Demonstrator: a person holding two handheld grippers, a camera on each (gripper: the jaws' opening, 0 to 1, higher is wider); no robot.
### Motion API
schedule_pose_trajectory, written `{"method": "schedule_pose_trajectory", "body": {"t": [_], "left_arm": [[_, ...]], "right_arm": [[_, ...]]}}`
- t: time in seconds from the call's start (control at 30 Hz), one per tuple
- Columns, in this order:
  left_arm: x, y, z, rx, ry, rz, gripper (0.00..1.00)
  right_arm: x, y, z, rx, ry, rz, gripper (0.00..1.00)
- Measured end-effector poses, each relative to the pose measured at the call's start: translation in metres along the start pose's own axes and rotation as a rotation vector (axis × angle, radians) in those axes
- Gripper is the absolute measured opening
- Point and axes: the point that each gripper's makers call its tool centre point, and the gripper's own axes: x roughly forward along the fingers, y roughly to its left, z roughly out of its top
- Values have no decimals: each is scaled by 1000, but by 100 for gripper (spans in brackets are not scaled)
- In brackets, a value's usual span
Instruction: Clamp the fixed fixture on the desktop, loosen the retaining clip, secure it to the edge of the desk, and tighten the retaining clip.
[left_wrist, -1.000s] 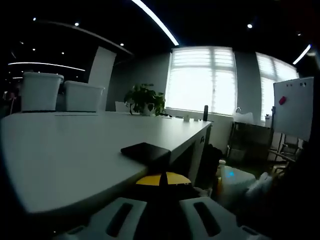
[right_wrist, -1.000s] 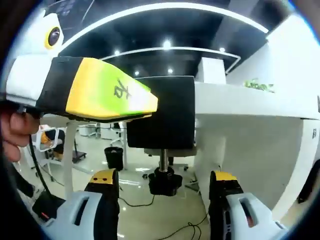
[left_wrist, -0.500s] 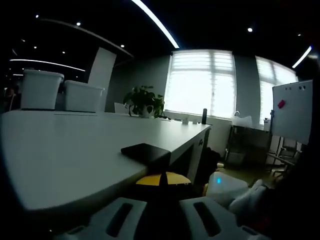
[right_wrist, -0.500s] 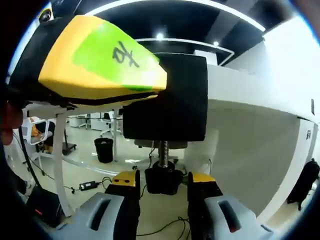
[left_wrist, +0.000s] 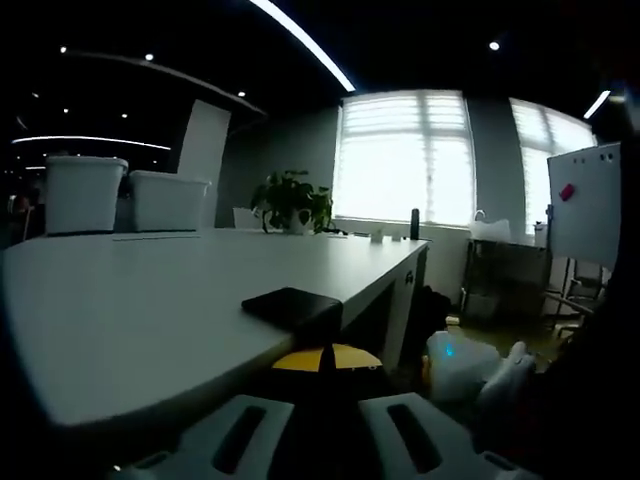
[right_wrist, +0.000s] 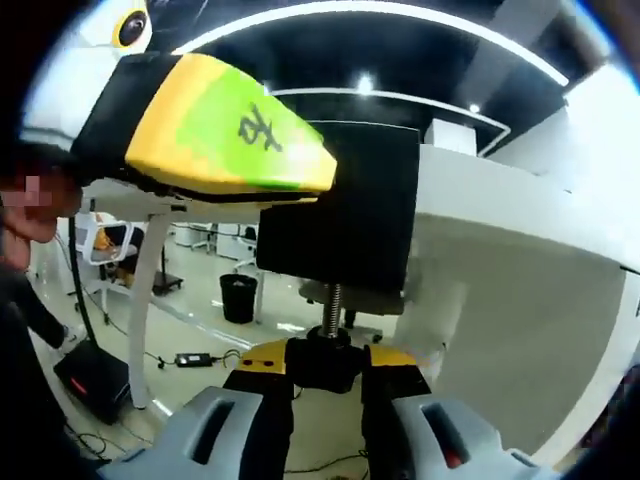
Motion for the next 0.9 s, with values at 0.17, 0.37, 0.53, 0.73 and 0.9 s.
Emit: {"method": "schedule_pose_trajectory", "body": {"t": [0.17,0.37,0.53,0.73,0.9], "left_arm": [[1,2,0,5,5,27,1],[3,-2,-1,37,25,64,1],[1,-2,-4,64,25,137,1],[-3,3,-8,52,36,246,1],[7,1,-5,18,-6,236,1]], "right_arm": [[5,8,0,-12,6,239,21],[2,12,1,-74,-25,462,21],[4,14,1,-90,-26,500,21],[4,14,1,-101,-41,524,22],[3,15,3,-98,-45,520,22]]}}
